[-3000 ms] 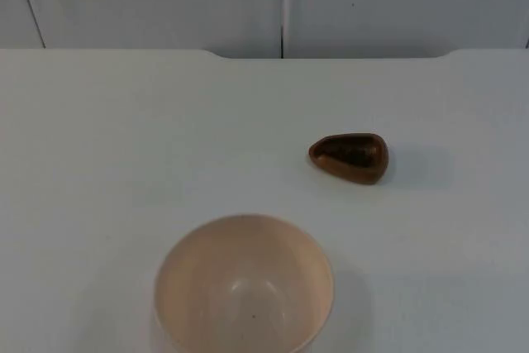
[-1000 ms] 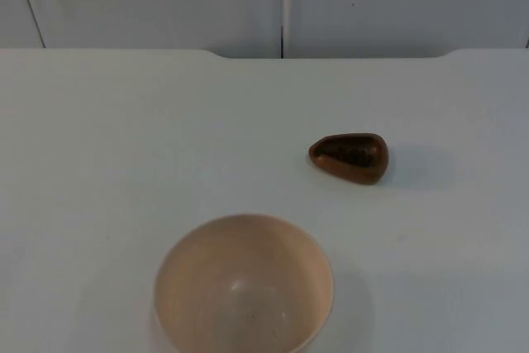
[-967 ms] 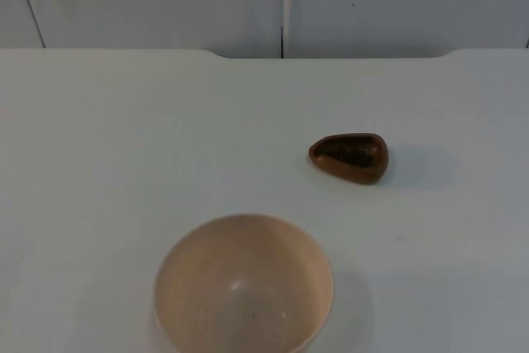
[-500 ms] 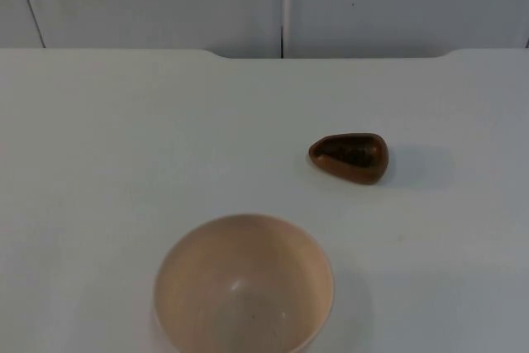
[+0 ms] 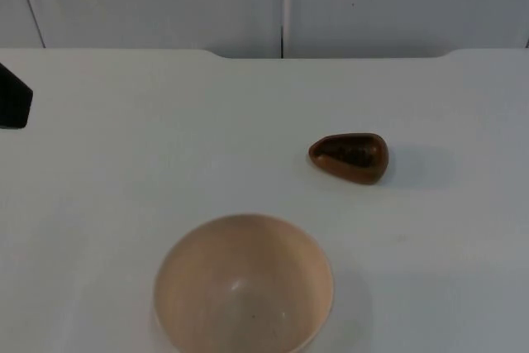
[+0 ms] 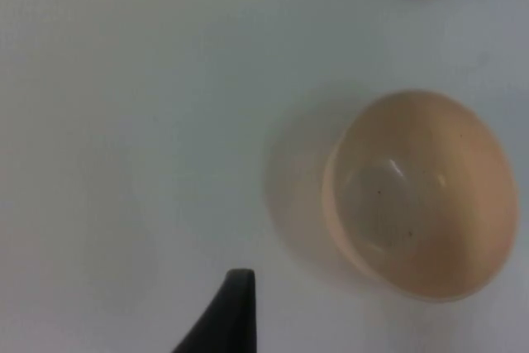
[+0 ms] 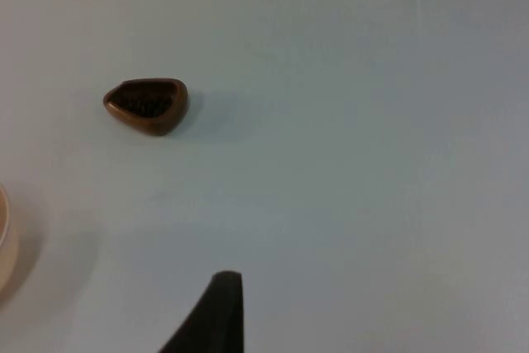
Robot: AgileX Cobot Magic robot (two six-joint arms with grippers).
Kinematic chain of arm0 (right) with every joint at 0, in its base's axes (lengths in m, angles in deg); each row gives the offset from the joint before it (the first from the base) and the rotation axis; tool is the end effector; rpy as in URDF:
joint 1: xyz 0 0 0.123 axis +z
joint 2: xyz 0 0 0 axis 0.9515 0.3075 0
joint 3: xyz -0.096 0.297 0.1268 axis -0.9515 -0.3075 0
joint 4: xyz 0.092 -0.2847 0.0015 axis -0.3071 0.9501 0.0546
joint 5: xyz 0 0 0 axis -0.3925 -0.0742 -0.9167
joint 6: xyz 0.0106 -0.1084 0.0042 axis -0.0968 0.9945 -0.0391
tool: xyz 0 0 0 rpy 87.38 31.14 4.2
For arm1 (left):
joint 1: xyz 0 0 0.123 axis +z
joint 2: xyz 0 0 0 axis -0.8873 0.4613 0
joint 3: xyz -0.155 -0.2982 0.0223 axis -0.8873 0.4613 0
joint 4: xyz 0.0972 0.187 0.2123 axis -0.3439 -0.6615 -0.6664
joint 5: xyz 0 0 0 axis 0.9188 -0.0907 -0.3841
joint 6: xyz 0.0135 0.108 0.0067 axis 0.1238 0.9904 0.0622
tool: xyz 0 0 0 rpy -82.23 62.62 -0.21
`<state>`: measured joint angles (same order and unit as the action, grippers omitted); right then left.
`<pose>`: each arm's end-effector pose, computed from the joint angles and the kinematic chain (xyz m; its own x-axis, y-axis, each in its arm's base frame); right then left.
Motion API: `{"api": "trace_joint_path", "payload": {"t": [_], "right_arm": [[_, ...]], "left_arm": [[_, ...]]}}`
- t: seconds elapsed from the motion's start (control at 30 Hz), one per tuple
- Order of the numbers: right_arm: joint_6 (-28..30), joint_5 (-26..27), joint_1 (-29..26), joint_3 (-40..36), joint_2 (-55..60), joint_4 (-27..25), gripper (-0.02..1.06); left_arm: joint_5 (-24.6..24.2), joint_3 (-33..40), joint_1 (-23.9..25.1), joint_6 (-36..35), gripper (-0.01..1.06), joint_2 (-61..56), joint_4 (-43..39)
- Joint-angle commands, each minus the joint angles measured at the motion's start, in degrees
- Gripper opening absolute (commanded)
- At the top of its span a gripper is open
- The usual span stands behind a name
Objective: Pick up the bowl with the left hand and pour the coffee beans from the cup into the bowl with the right hand.
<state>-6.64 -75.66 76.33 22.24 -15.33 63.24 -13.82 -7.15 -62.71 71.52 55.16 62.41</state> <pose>-0.0024 0.0055 0.2957 -0.4648 -0.0256 -0.8851 -0.1162 0.9927 0.0324 0.1769 -0.0478 0.3135 -0.8356 0.0489 -0.5471 0.2750 0.8995 -0.3395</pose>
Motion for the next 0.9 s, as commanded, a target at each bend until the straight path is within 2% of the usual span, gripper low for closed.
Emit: {"api": "trace_joint_path", "payload": {"t": [0.0,0.2,0.43,0.57,0.87], "right_arm": [[0.1,0.5,-0.3,-0.2,-0.2,-0.2,1.05],[0.1,0.5,-0.3,-0.2,-0.2,-0.2,1.05],[0.1,0.5,-0.3,-0.2,-0.2,-0.2,1.05],[0.1,0.5,-0.3,-0.2,-0.2,-0.2,1.05],[0.1,0.5,-0.3,-0.2,-0.2,-0.2,1.05]], "left_arm": [[1.0,-0.3,-1.2,0.5,0.99,0.3,1.2],[4.0,-0.3,-5.7,0.1,0.99,0.6,1.1],[5.4,-0.3,-9.7,-1.0,0.99,4.4,0.9],[7.5,-0.3,-13.6,-1.3,0.99,10.4,0.6],[12.6,-0.3,-18.2,-3.6,0.99,20.3,-1.3]]}}
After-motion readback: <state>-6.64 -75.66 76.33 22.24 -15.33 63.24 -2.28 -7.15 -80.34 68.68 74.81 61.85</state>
